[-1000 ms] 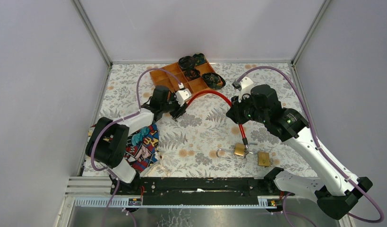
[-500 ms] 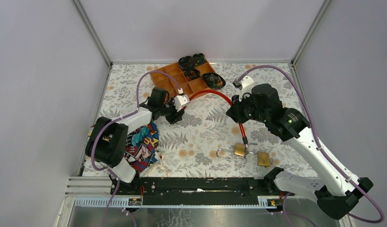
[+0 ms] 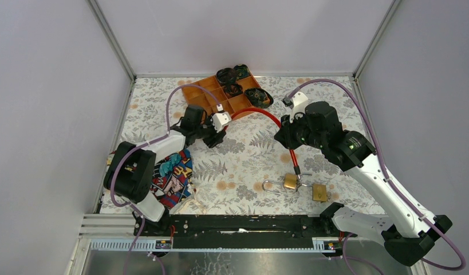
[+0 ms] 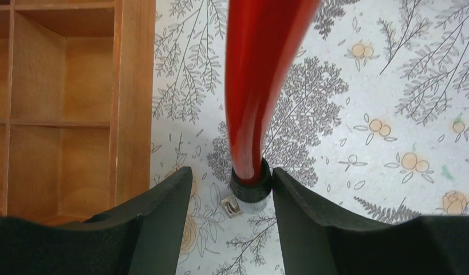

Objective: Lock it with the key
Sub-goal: Lock the lock.

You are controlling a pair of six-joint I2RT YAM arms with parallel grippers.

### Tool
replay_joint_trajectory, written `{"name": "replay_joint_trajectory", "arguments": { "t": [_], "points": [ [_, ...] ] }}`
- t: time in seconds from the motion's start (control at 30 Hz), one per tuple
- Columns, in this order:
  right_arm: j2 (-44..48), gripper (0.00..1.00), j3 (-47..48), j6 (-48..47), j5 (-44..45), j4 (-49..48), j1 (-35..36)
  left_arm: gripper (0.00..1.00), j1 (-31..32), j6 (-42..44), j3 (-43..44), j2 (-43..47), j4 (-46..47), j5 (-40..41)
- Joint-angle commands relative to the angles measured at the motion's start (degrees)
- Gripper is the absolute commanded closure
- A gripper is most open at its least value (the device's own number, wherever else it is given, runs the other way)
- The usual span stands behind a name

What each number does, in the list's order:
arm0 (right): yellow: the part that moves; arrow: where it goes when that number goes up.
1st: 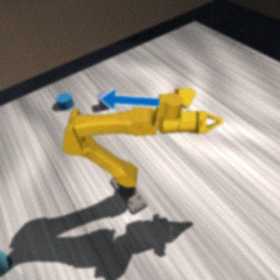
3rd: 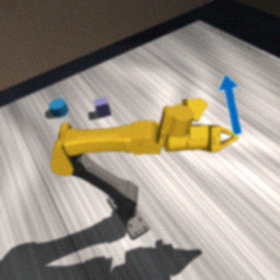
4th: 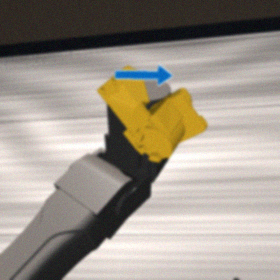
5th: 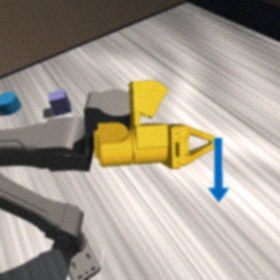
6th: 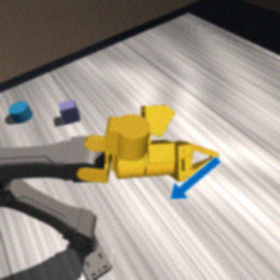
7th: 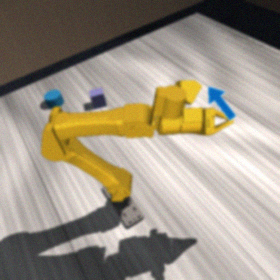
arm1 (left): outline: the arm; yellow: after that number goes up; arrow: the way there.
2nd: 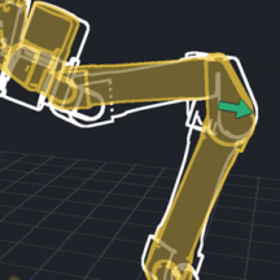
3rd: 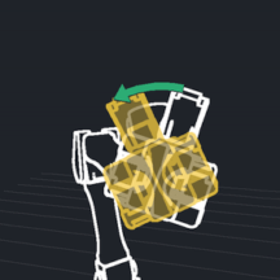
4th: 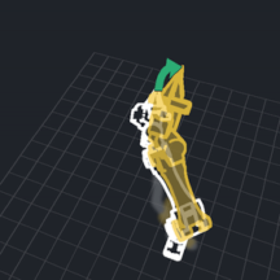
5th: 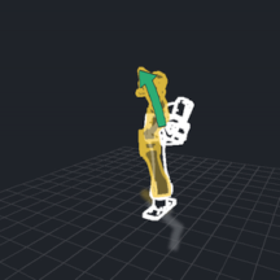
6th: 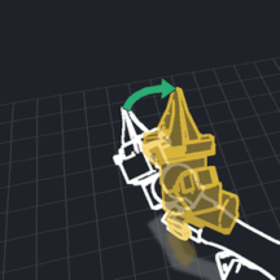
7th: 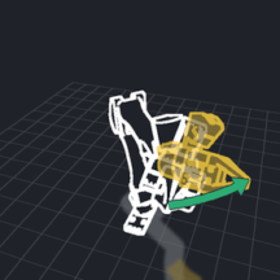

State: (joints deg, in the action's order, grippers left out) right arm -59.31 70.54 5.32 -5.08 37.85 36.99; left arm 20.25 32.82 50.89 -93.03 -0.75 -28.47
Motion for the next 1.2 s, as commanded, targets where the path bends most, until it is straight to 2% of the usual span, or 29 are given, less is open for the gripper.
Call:
{"name": "replay_joint_trajectory", "arguments": {
  "t": [0.0, 0.1, 0.2, 0.27, 0.37, 0.43, 0.5, 0.63, 0.7, 0.8, 0.87, 1.03, 1.17],
  "points": [
    [0.68, 1.0, 3.15, -0.06, -0.02, -5.09, -0.33, 0.39, 1.15, -2.36, 0.23, -0.31, 4.83, 1.86],
    [0.77, 1.0, 3.11, -0.05, 0.09, -5.32, -0.37, 0.41, 1.55, -2.41, 0.18, -0.47, 4.11, 1.93],
    [0.71, 1.0, 3.11, -0.05, 0.07, -5.31, -0.34, 0.5, 2.17, -3.55, 0.26, -0.82, 4.09, 2.79],
    [0.77, 1.0, 3.02, 0.0, 0.18, -5.2, -0.3, 0.65, 2.49, -3.65, 0.28, -0.85, 4.1, 2.81],
    [1.01, 1.0, 3.02, 0.51, 1.84, -5.15, -0.35, 1.0, 2.58, -4.75, 0.61, -0.58, 4.01, 2.59],
    [1.17, 1.0, 3.02, 1.25, 2.96, -5.82, -0.35, 1.0, 2.55, -7.66, 1.84, 0.01, 3.22, 1.56],
    [1.55, 1.0, 2.92, 2.11, 3.66, -8.52, -0.45, 1.0, 2.6, -13.81, 4.33, 1.08, 1.87, -3.28],
    [3.62, 1.0, 2.27, 2.07, 2.46, -21.11, -0.56, 1.0, 3.42, -32.23, 11.98, 3.47, 3.57, -18.48],
    [5.4, 1.0, 0.43, 1.09, 0.25, -32.12, -0.58, 1.0, 4.24, -44.53, 14.02, 5.09, 11.54, -24.7],
    [6.41, 1.0, -1.96, 0.39, -4.12, -51.42, -0.61, 1.0, 6.14, -61.35, 14.93, 7.9, 30.45, -31.08],
    [5.01, 1.0, 0.37, 0.96, -7.09, -58.26, -0.6, 1.0, 8.13, -68.46, 16.54, 9.84, 41.91, -32.52],
    [2.64, 1.0, 4.58, 5.06, -13.46, -70.86, -0.53, 1.0, 10.84, -77.46, 25.25, 9.95, 49.42, -29.87],
    [3.87, 1.0, 4.4, 6.0, -13.12, -79.95, -0.6, 1.0, 13.73, -80.17, 25.96, 11.73, 55.27, -29.07]
  ]
}}
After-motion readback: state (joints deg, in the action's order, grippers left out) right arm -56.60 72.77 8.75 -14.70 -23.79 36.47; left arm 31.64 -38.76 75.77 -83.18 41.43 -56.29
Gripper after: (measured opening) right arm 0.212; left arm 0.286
